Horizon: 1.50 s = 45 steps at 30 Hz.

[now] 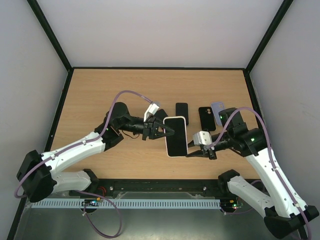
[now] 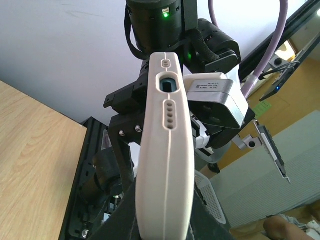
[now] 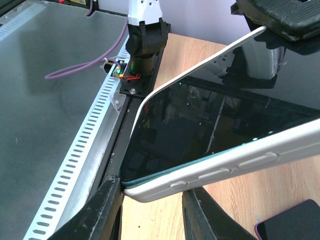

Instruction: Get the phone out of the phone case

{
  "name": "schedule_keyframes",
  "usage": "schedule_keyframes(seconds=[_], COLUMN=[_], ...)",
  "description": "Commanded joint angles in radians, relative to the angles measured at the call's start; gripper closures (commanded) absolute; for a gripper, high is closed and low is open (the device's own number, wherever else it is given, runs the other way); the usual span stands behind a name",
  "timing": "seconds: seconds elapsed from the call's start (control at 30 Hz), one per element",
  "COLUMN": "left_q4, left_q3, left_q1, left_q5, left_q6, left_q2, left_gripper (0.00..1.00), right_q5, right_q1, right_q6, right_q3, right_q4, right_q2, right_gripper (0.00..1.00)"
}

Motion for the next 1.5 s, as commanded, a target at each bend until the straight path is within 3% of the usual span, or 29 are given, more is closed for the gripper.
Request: schedule_keyframes(seconds=[0.0,0.4,0.63,1.47], left_q4=[0.209,0.209,0.223,0.371], left_q3=[0.076,0.099,0.1,0.093], left_q1=[-0.108,-0.142,-0.155,-0.156], left_q5=[0.248,0.231,0.233,0.24], left_q6=[-0.166,-0.196,-0.208,-0.372], left_q2=[-0.017,-0.033,-0.028,-0.019], left_gripper=[0.97,0.97,0.97,0.97], right_q5=[0.218,0.257,0.31,0.391], right_q1=[-0.023,-0.024,-0.022,-0.023], right_q6=[0.001,0.014,0.137,0.096], right_q3=[-0.037,-0.085,-0.099,-0.139], right_q4=[0.229,0.295,0.398,0.486], right_q2=[0.015,0.007,-0.002,-0.022], right_gripper=[0.73,0.68,0.68,0.69])
